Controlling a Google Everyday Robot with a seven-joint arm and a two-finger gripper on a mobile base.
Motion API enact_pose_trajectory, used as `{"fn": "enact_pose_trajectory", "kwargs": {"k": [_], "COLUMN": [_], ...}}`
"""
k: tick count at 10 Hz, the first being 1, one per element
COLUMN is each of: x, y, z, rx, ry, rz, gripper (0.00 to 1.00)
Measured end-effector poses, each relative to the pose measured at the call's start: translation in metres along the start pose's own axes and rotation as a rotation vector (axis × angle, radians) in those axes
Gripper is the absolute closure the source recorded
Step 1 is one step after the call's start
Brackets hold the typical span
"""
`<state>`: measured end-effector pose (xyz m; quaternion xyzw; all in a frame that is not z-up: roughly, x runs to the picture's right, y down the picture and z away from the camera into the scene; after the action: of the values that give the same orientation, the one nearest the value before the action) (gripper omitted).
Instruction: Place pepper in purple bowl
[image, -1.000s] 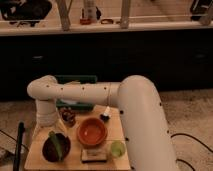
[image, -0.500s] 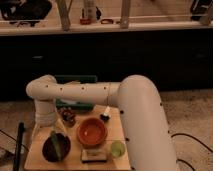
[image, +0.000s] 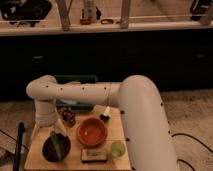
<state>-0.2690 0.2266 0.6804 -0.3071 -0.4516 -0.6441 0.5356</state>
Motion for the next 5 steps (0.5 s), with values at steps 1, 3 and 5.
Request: {"fn": "enact_pose_trajectory", "kwargs": {"k": [1,3,5], "x": [0.0,0.0004,0.0002], "y": [0.0007,0.0014,0.0007], "z": [0.0001,-0.0005,0.0002], "rx": [-0.006,-0.014,-0.017], "ry": [-0.006,-0.015,-0.018], "rz": [-0.004,-0.012,-0.016], "gripper": [0.2,0.2,0.2]}}
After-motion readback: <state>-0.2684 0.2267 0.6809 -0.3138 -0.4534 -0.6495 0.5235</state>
